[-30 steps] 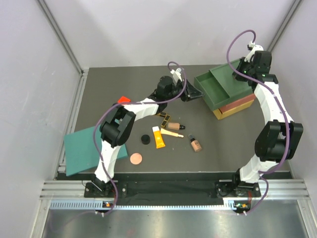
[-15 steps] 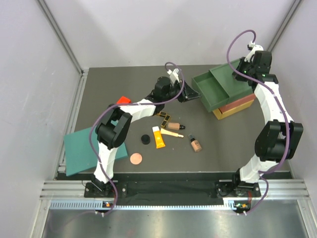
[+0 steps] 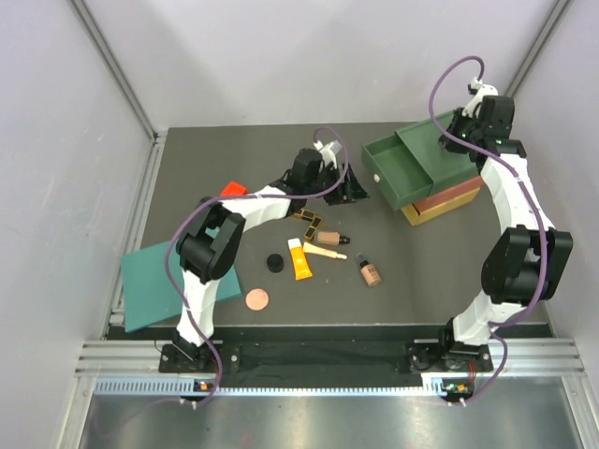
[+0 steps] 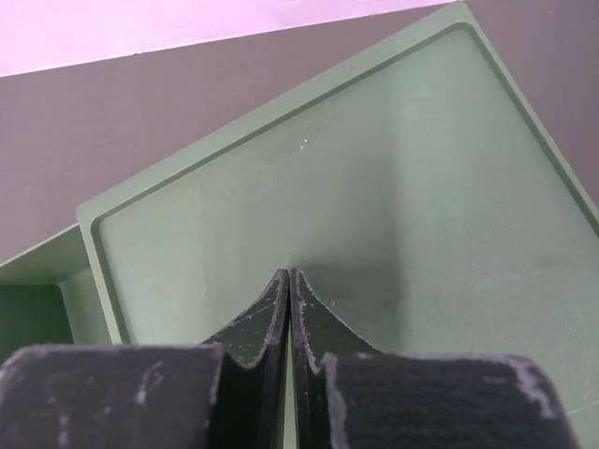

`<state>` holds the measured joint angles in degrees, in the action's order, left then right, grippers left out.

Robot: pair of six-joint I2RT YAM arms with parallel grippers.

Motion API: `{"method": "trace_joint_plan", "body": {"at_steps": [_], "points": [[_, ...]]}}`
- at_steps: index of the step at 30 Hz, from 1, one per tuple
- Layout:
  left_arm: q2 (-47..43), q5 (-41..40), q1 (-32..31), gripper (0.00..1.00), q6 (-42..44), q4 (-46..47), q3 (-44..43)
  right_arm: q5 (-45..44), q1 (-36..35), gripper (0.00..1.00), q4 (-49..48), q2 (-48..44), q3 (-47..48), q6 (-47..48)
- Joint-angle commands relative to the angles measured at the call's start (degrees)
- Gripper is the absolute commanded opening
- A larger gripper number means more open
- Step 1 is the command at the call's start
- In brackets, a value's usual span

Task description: Organize the makeup

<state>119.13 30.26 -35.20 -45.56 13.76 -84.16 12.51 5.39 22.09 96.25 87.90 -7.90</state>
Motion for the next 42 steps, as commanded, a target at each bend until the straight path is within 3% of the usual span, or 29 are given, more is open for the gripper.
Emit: {"method": "trace_joint_plan", "body": {"at_steps": [1, 16, 21, 30, 42], "points": [[-6.70, -3.01, 0.40, 0.71, 9.42, -5.94, 1.62, -1.44, -0.11, 0.00, 11.49, 4.30, -2.29, 1.22], [-12.52, -11.18, -2.85, 0.75, 37.55, -30.36, 0.93, -0.82, -0.11, 0.00, 11.84, 5.35, -1.68, 1.22], [-13.13, -17.68, -4.26, 0.75, 45.10, -29.49, 5.31, -0.65, -0.11, 0.00, 11.93, 5.35, -1.68, 1.31], [-17.00, -20.41, -4.53, 0.80, 61.02, -22.20, 14.20, -0.65, -0.11, 0.00, 12.10, 5.35, -2.03, 1.40], [-12.70, -15.67, -4.70, 0.78, 64.80, -22.81, 10.69, -0.65, -0.11, 0.00, 12.28, 5.53, -2.12, 1.49]]}}
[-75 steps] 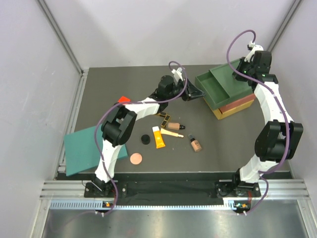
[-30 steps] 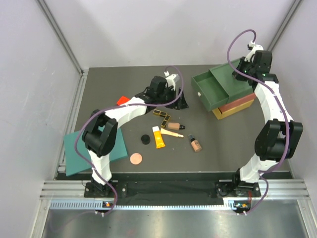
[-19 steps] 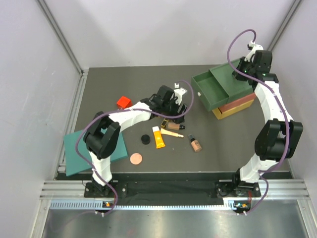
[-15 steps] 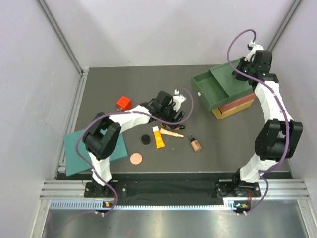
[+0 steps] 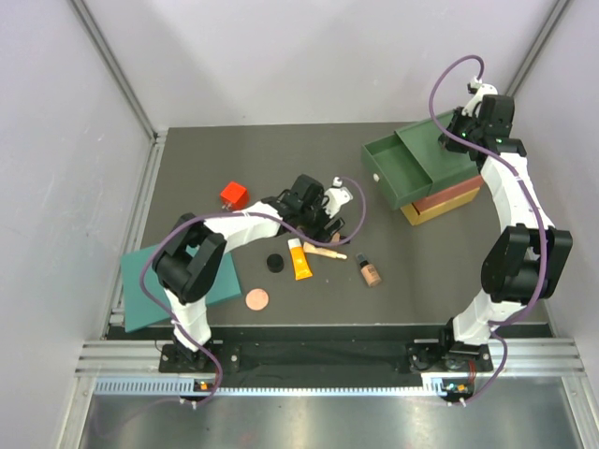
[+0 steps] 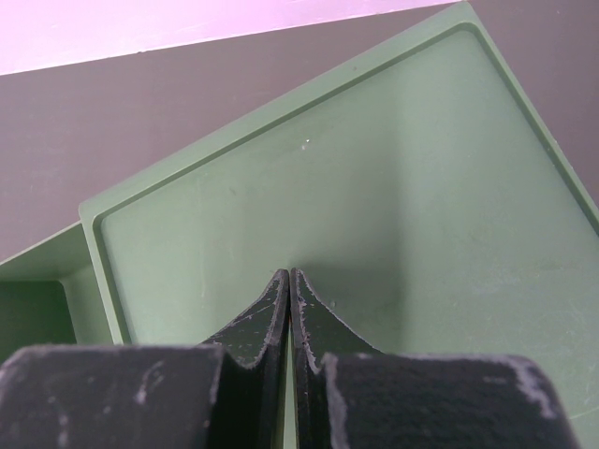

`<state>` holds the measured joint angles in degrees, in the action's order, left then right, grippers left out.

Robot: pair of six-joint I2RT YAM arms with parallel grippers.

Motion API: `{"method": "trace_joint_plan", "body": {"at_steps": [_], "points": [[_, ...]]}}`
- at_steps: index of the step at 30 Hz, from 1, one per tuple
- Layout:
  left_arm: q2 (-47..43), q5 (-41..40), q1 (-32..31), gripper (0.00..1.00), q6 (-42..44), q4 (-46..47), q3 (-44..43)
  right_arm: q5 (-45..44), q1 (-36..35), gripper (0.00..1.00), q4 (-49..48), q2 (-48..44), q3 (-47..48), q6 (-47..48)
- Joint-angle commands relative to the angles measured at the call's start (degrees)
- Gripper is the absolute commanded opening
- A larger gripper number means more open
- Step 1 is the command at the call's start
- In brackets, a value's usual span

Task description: Organize the makeup

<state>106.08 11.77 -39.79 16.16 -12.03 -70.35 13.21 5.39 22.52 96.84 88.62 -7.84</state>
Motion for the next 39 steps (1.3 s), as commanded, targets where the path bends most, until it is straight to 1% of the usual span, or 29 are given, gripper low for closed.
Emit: {"method": "trace_joint_plan", "body": {"at_steps": [1, 7, 9, 15, 22, 23, 25, 26, 27, 28, 32, 39], "points": [[0.44, 3.08, -0.29, 0.77, 3.35, 2.63, -3.48, -1.35, -0.11, 0.00, 11.75, 5.03, -2.84, 1.51], [0.88, 4.40, -1.96, 0.76, 5.90, 2.37, -3.66, -1.52, -0.11, 0.01, 11.84, 5.29, -2.66, 1.51], [1.93, 4.66, -2.31, 0.75, 6.16, 0.96, -4.01, -1.52, -0.11, 0.01, 11.75, 5.47, -2.49, 1.51], [3.95, 4.14, -2.92, 0.69, 6.34, -0.19, -3.39, -1.52, -0.11, 0.01, 11.84, 5.73, -2.22, 1.60], [6.85, 2.03, -2.92, 0.56, 5.72, -0.45, -5.15, -0.82, -0.11, 0.01, 11.84, 6.35, -2.22, 1.51], [7.73, 1.94, -3.01, 0.47, 6.07, -0.97, -5.50, -0.73, -0.11, 0.01, 11.75, 6.35, -2.14, 1.42], [8.35, 1.94, -3.01, 0.34, 6.07, -1.94, -6.55, -0.64, -0.11, 0.01, 11.84, 6.35, -2.13, 1.51], [8.96, 2.03, -2.93, 0.26, 6.16, -2.29, -6.91, -0.56, -0.11, 0.01, 11.75, 6.35, -2.05, 1.42], [9.14, 2.03, -2.92, 0.09, 6.16, -2.55, -7.26, -0.56, -0.11, 0.01, 11.75, 6.52, -2.13, 1.42], [9.32, 2.29, -3.01, 0.00, 6.07, -3.43, -7.96, -0.56, -0.11, 0.01, 11.84, 6.52, -2.05, 1.42], [8.71, 2.21, -2.92, 0.00, 4.41, -3.70, -9.11, -0.29, -0.11, 0.01, 11.67, 6.70, -2.13, 1.42], [4.23, -3.50, -2.84, 0.00, 0.54, -1.33, -10.34, 0.06, -0.11, 0.00, 11.67, 6.96, -2.05, 1.24]]}}
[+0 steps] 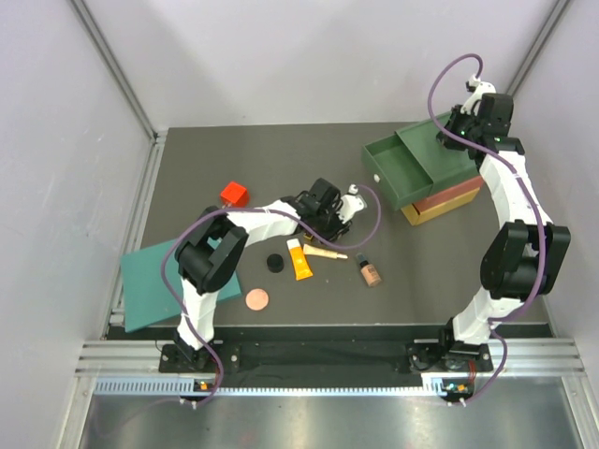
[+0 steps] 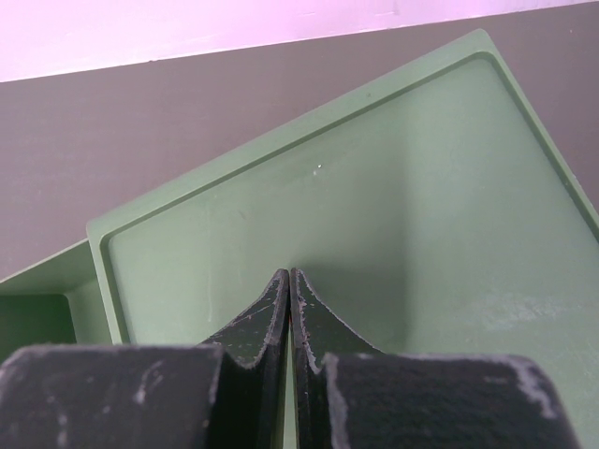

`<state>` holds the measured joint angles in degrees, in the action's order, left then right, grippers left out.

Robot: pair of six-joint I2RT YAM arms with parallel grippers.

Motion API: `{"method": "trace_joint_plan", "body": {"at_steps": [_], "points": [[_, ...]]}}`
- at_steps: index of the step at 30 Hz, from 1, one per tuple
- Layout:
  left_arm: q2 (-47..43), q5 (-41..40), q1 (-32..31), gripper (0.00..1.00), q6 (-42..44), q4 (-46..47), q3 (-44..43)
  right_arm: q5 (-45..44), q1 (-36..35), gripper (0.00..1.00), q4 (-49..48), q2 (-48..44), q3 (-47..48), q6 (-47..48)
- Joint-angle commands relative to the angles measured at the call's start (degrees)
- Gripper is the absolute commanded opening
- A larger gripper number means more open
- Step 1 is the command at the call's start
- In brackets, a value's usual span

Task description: Organize the makeup

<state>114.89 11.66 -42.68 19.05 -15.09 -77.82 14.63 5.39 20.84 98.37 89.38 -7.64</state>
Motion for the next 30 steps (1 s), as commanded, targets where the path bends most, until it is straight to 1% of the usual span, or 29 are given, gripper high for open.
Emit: {"method": "trace_joint_plan", "body": {"at_steps": [1, 5, 6, 7, 9, 12, 15, 17, 18, 20, 21, 24, 29, 30], "points": [[-5.63, -5.23, 0.05, 0.00, -2.44, 1.82, -3.12, -1.27, -0.11, 0.00, 13.26, 5.52, -2.81, 0.96], [-8.71, -11.04, 0.14, 0.00, -2.00, 2.61, -2.69, -1.01, -0.11, 0.00, 13.17, 5.43, -2.90, 0.87], [-9.33, -11.13, 0.14, 0.00, -1.74, 3.57, -1.90, -0.92, -0.11, 0.00, 13.17, 5.43, -2.90, 0.87], [-10.64, -14.61, 0.22, 0.00, -1.21, 4.45, -1.37, -0.92, -0.11, 0.00, 13.09, 5.43, -2.99, 0.87], [-12.66, -16.48, 0.31, 0.00, -1.29, 7.25, 0.20, -0.83, -0.11, 0.00, 13.09, 5.43, -2.90, 0.78], [-14.43, -19.56, 0.40, 0.00, -2.87, 9.81, 0.39, -0.75, -0.11, 0.00, 13.17, 5.52, -2.90, 0.87], [-15.66, -20.98, 0.49, 0.00, -7.08, 11.84, -2.32, -0.66, -0.11, 0.00, 13.00, 5.43, -3.07, 0.70], [-15.58, -20.63, 0.49, 0.00, -11.30, 12.19, -4.61, -0.57, -0.12, 0.00, 12.91, 5.43, -3.25, 0.78], [-15.40, -18.97, 0.58, 0.00, -13.75, 12.19, -6.88, -0.57, -0.11, 0.00, 12.91, 5.43, -3.25, 0.78], [-15.22, -16.59, 0.58, 0.00, -16.31, 13.59, -8.65, -0.48, -0.11, 0.00, 12.91, 5.43, -3.34, 0.78], [-14.96, -13.97, 0.49, 0.00, -18.85, 14.38, -9.88, -0.40, -0.11, 0.00, 12.91, 5.43, -3.25, 0.70], [-14.43, -10.97, 0.58, 0.00, -25.35, 17.11, -12.34, -0.22, -0.11, 0.00, 12.82, 5.52, -3.25, 0.70], [-14.08, -6.75, 0.58, 0.00, -33.89, 21.76, -14.20, -0.04, -0.11, 0.00, 12.82, 5.61, -3.43, 0.69], [-13.99, -6.04, 0.58, 0.00, -36.95, 23.95, -14.29, 0.04, -0.20, 0.00, 12.73, 5.61, -3.43, 0.61]]}}
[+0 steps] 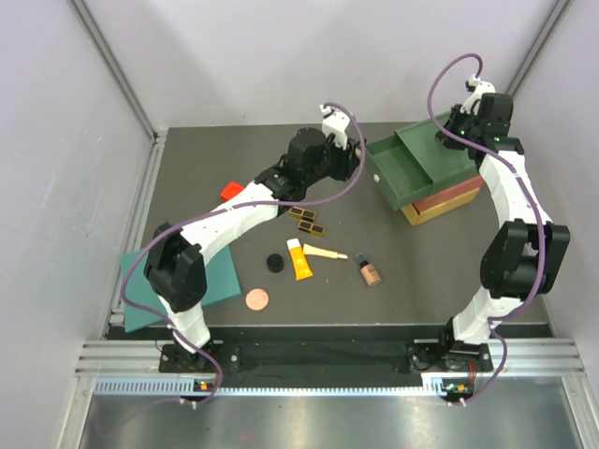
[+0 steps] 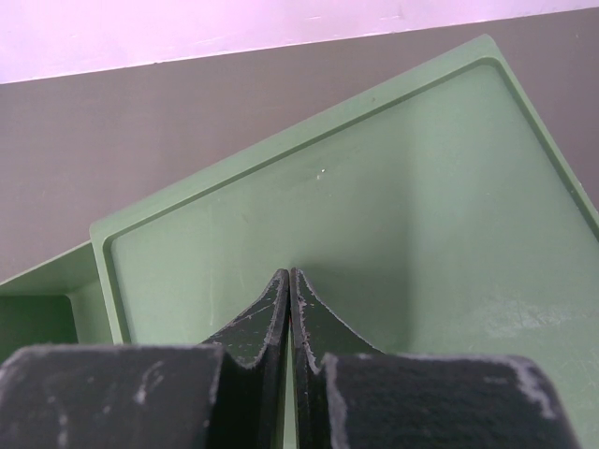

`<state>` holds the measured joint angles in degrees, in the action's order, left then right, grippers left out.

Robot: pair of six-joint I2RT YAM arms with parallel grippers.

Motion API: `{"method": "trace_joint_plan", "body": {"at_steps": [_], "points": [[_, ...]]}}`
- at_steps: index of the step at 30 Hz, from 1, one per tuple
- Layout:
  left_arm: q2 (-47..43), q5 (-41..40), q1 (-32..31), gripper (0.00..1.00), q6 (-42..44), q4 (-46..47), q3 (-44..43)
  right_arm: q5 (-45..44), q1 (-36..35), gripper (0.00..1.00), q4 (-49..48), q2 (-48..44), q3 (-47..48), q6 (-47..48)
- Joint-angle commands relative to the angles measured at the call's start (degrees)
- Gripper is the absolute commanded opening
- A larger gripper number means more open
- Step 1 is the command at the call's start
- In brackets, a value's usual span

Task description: Organize the makeup

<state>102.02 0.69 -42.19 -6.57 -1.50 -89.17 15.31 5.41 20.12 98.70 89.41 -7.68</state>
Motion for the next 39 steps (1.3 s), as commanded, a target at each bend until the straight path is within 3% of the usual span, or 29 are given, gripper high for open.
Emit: {"method": "trace_joint_plan", "body": {"at_steps": [1, 12, 26, 28, 29, 32, 33, 35, 36, 39], "points": [[-1.12, 5.72, 0.10, 0.00, -12.93, 11.51, -2.94, -0.55, -0.14, 0.00, 13.37, 5.28, -3.45, 0.74], [5.11, 13.29, -0.43, 0.00, -33.85, 26.98, -3.64, -0.28, -0.22, 0.00, 13.11, 5.19, -3.89, 0.74], [16.63, 13.37, -2.98, 0.01, -37.03, 31.29, -11.73, 0.07, -0.14, 0.01, 12.49, 4.93, -5.29, 0.65], [16.81, 13.29, -2.89, 0.10, -36.41, 31.20, -11.82, 0.16, -0.14, 0.01, 12.31, 5.10, -5.38, 0.65], [16.72, 13.20, -2.98, 0.24, -35.98, 31.03, -11.99, 0.24, -0.14, 0.00, 12.31, 5.10, -5.30, 0.65], [16.72, 13.46, -2.89, 0.42, -33.78, 30.33, -12.26, 0.25, -0.14, 0.01, 12.31, 5.19, -5.29, 0.65], [16.55, 13.37, -2.98, 0.55, -33.43, 30.06, -12.26, 0.33, -0.14, 0.01, 12.40, 5.37, -5.12, 0.74], [16.29, 13.20, -2.98, 0.64, -32.46, 29.54, -12.61, 0.33, -0.14, 0.01, 12.40, 5.37, -5.12, 0.74], [16.28, 13.11, -2.89, 0.73, -32.19, 29.19, -12.79, 0.42, -0.14, 0.01, 12.40, 5.45, -5.12, 0.74], [16.11, 12.85, -3.07, 0.85, -30.88, 28.31, -12.96, 0.42, -0.14, 0.01, 12.40, 5.54, -5.12, 0.65]]}}
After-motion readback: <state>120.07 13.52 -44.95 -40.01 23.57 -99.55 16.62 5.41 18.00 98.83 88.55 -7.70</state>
